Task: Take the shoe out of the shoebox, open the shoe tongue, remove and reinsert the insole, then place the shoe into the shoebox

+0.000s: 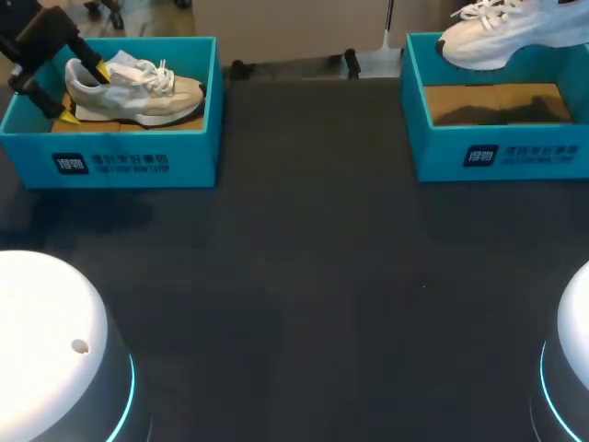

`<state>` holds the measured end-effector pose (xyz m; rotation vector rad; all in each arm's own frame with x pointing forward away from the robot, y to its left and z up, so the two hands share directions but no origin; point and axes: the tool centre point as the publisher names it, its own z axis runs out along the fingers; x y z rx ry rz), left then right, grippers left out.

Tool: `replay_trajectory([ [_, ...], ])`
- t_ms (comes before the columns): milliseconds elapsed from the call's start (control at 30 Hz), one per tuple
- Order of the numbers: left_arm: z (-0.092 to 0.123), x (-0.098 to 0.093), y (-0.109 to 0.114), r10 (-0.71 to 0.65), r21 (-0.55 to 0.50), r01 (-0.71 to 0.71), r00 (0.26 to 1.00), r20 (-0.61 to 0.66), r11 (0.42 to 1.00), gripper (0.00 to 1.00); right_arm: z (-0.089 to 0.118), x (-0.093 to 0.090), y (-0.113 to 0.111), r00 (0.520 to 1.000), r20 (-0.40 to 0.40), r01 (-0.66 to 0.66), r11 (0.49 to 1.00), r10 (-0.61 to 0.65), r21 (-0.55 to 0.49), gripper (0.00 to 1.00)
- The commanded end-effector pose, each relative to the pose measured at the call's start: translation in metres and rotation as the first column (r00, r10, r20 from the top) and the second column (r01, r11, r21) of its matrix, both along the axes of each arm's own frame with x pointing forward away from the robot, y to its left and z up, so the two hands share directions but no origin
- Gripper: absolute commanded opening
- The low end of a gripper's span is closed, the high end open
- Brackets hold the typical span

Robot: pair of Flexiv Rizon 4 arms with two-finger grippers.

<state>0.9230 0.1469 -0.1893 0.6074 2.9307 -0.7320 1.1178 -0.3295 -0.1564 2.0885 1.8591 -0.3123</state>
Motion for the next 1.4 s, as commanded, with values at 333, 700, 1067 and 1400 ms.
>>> replay_trajectory([
  [333, 0.0, 0.0, 0.0, -0.002, 0.003, 0.002, 1.0, -0.001, 1.0, 1.0, -0.02, -0.018, 0.001, 0.998, 0.022, 0.058, 0.998, -0.059, 0.017, 0.0],
  [700, 0.0, 0.0, 0.0, -0.002, 0.003, 0.002, 1.0, -0.001, 1.0, 1.0, -0.03, -0.032, 0.005, 0.991, 0.037, 0.13, 0.991, -0.13, 0.0, 0.0],
  [1067, 0.0, 0.0, 0.0, -0.002, 0.003, 0.002, 1.0, -0.001, 1.0, 1.0, -0.033, -0.033, 0.005, 0.99, 0.034, 0.138, 0.99, -0.139, 0.007, 0.0],
  [1400, 0.0, 0.0, 0.0, -0.002, 0.003, 0.002, 1.0, -0.001, 1.0, 1.0, -0.046, -0.04, 0.0, 0.986, 0.02, 0.165, 0.986, -0.165, 0.002, 0.0],
])
